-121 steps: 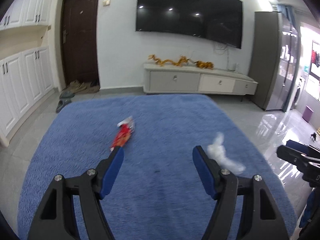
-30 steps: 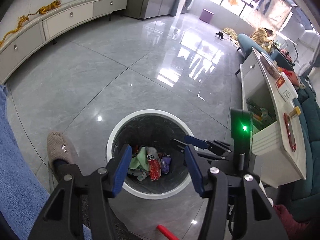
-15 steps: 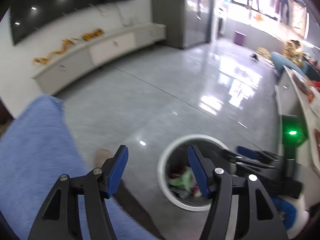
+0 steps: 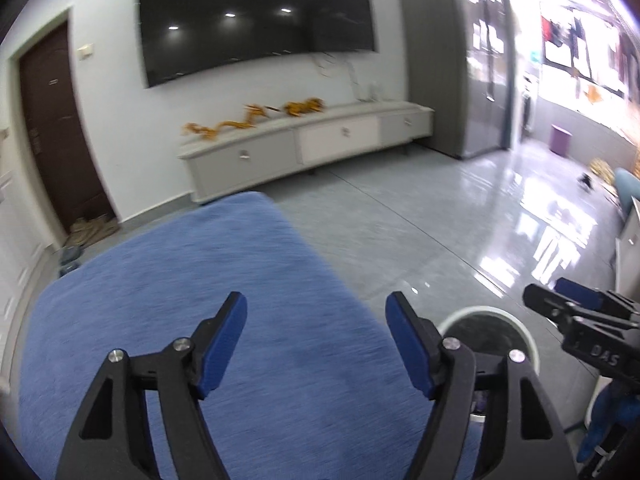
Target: Collect trash
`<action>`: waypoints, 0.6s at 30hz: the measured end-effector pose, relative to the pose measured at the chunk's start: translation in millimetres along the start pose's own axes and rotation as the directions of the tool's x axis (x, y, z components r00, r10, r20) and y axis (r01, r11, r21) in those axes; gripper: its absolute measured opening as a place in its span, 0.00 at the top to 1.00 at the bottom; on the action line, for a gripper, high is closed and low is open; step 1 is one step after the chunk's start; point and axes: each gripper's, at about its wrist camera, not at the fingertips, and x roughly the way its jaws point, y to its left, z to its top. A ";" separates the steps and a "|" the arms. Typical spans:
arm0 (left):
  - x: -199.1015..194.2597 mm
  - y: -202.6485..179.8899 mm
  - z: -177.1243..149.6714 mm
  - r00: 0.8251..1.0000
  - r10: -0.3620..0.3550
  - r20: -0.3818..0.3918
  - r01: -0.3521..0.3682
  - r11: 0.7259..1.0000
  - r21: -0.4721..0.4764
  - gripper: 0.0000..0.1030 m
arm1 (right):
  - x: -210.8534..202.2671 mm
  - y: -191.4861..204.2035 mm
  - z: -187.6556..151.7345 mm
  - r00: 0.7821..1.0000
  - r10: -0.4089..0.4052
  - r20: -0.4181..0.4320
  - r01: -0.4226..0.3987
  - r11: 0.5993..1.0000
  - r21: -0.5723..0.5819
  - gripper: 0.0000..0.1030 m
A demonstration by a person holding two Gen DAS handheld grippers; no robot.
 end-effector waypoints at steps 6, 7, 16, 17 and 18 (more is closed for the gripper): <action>-36.1 47.5 -16.1 0.992 0.111 0.058 -0.107 0.992 -0.064 0.29 | -22.6 64.6 -2.2 0.999 0.031 0.045 -0.028 0.996 -0.086 0.17; -41.3 54.0 -18.1 0.990 0.122 0.067 -0.117 0.990 -0.077 0.27 | -26.5 72.6 -3.5 0.998 0.026 0.055 -0.021 0.995 -0.098 0.15; -72.5 77.2 -29.7 0.975 0.184 0.121 -0.166 0.975 -0.149 0.22 | -60.2 107.1 -12.2 0.985 -0.029 0.168 0.059 0.982 -0.177 0.00; -73.9 77.7 -30.6 0.976 0.183 0.120 -0.164 0.975 -0.152 0.21 | -62.4 107.1 -13.2 0.984 -0.033 0.175 0.065 0.981 -0.180 0.00; -75.1 77.7 -31.4 0.976 0.183 0.121 -0.163 0.974 -0.156 0.20 | -65.0 106.8 -14.0 0.983 -0.036 0.179 0.069 0.981 -0.183 0.00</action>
